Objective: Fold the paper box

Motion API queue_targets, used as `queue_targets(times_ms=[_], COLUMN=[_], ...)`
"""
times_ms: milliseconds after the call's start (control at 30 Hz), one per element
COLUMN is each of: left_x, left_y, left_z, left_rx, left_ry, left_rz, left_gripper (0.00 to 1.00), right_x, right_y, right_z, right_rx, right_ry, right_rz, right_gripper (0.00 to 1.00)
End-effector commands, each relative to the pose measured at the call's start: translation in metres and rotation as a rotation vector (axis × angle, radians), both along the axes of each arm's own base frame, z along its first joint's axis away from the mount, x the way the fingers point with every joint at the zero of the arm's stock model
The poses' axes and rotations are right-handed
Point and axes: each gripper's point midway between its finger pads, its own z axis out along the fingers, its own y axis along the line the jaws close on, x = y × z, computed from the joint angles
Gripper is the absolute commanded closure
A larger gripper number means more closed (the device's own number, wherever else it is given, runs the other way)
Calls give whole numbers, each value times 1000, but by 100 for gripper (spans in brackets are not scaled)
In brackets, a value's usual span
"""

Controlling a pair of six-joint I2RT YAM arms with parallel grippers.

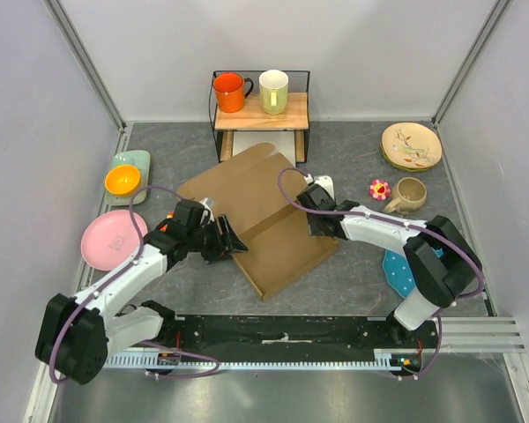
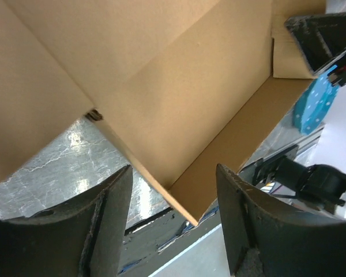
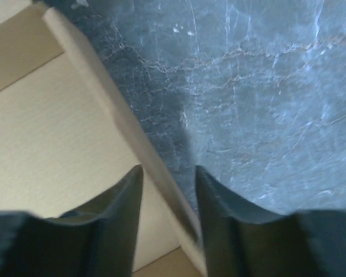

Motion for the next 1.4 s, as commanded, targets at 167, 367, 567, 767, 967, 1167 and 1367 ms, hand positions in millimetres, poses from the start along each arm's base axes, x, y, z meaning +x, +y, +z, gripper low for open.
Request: queue_targets(times_ms=[167,367,567,767,967,1167,1367], left_x=[-3,9,32,41,33,11,6], left_y=[-8,-5,-6,-2,8,14,24], left_z=[-31,-45,-40,-48,-52,-43,-52], left_rx=[88,174,242,303,348,325,364], left_ry=[14,31,9,28,36,32,39], left_rz=[-130,-153,-162,-171,-193,-207,-206], left_gripper=[40,44,44,47,48,45,49], right_x=[-30,-59,-70,-81,-104,-127,-130], right_y=[-17,-34,-38,-23,-13,-9,-8], right_z=[-11,-18,-23,-18,-20,-26,-23], right_rx=[103,144,156,225,264,314,309], right_ry=[-8,-21,-15,-12,3,29,12], right_rz=[-113,-188,-199,-218,-247,-272,-253], right_gripper=[68,74,69,71,77,77,59])
